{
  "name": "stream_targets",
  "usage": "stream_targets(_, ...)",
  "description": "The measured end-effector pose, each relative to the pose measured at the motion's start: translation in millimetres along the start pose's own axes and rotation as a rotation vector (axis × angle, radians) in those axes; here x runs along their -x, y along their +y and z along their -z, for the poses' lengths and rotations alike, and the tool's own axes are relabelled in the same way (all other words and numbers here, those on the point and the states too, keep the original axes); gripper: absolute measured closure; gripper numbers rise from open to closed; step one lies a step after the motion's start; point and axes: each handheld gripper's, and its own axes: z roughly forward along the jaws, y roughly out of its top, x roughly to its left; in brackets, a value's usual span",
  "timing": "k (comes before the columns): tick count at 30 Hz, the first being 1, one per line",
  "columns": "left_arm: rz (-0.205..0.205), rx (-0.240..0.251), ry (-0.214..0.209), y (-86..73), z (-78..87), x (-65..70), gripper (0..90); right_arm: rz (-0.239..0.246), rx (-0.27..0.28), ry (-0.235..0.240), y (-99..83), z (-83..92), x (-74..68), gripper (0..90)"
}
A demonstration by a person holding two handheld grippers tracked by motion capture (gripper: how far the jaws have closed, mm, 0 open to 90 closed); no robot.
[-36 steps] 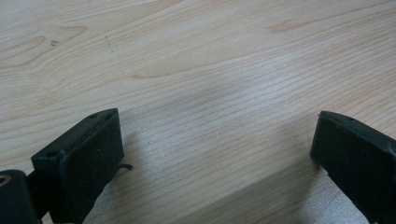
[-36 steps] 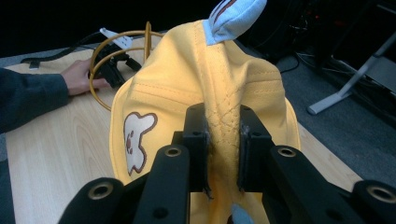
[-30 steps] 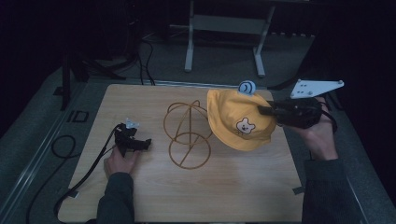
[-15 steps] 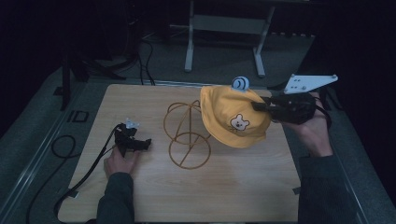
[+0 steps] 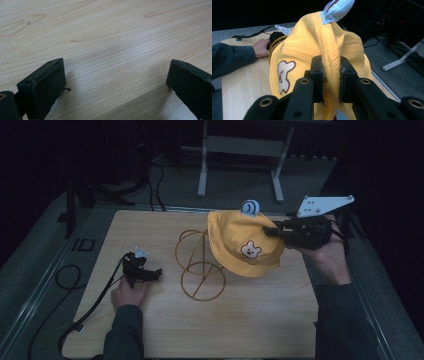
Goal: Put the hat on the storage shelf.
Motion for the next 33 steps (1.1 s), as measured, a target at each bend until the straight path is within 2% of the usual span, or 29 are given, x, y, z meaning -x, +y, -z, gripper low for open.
stream_targets(24, 0.000, 0.000, 0.000, 0.0, 0.0, 0.0, 2.3, 0.043, 0.000, 0.033, 29.7, -26.2, -10.1, 77.1)
stream_targets(33, 0.000, 0.000, 0.000, 0.0, 0.0, -0.1, 2.3, 0.070, -0.045, 0.047, 42.2, -40.7, -14.5, 77.0)
